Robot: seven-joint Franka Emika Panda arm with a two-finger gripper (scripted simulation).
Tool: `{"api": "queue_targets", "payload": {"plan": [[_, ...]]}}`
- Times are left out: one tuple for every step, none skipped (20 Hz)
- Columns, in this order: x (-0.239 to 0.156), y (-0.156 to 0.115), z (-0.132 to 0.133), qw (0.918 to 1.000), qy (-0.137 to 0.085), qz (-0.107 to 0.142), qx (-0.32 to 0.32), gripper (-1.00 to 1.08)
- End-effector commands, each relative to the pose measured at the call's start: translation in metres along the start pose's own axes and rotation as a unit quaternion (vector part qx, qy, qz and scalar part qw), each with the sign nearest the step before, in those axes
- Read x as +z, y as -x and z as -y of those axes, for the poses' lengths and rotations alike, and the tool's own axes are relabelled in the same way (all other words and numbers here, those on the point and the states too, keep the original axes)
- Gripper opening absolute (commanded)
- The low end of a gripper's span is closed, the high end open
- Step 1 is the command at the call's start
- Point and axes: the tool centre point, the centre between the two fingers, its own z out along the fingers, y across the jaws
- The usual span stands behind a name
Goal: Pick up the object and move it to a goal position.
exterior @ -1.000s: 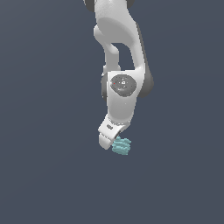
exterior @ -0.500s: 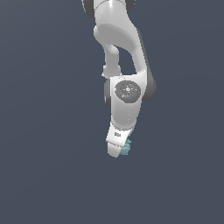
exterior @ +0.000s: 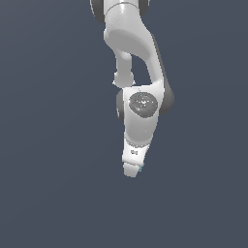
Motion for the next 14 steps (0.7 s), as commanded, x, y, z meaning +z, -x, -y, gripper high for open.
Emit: {"api": "queue_targets", "payload": {"plan": [[0.000,0.000,0.000,1.0000,0.000,0.000,-0.004,1.00],[0.000,0.000,0.000,1.0000,0.000,0.000,-0.002,1.00],[0.001,0.000,0.000,1.0000,0.000,0.000,-0.002,1.00],[0.002,0.000,0.000,1.0000,0.000,0.000,-0.002,1.00],[0.004,0.000,0.000,1.0000,0.000,0.000,-0.002,1.00],[0.007,0.000,0.000,1.0000,0.000,0.000,-0.002,1.00],[0.011,0.000,0.000,1.0000,0.000,0.000,-0.002,1.00],[0.016,0.000,0.000,1.0000,0.000,0.000,-0.002,1.00],[0.022,0.000,0.000,1.0000,0.000,0.000,-0.003,1.00],[0.029,0.000,0.001,1.0000,0.000,0.000,-0.003,1.00],[0.035,0.000,0.001,1.0000,0.000,0.000,-0.003,1.00],[0.040,0.000,0.001,1.0000,0.000,0.000,-0.004,1.00],[0.044,0.000,0.001,1.0000,0.000,0.000,-0.004,1.00],[0.047,0.000,0.001,1.0000,0.000,0.000,-0.004,1.00]]}}
